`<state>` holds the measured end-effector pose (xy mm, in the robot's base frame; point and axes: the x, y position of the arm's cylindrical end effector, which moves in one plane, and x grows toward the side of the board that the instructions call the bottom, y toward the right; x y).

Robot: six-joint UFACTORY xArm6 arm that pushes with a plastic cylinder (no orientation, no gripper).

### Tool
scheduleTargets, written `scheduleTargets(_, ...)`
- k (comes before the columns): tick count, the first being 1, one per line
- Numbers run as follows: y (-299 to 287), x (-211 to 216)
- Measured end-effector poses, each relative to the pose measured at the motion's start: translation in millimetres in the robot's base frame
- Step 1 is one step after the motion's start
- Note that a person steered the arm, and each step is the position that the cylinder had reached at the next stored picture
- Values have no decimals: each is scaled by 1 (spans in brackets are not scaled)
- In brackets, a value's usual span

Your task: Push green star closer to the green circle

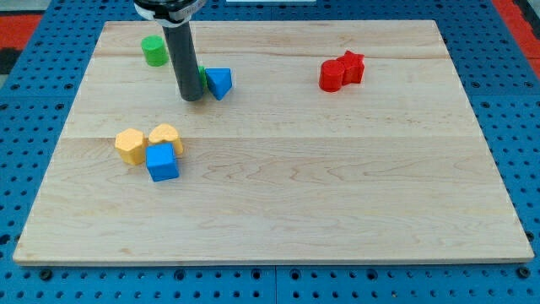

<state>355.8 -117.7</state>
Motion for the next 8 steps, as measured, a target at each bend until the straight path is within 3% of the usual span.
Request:
scheduleTargets(2,-12,-37)
scheduleTargets(4,22,-51)
scheduleTargets(6,-6,-87)
scheduleTargets(8,35,-62)
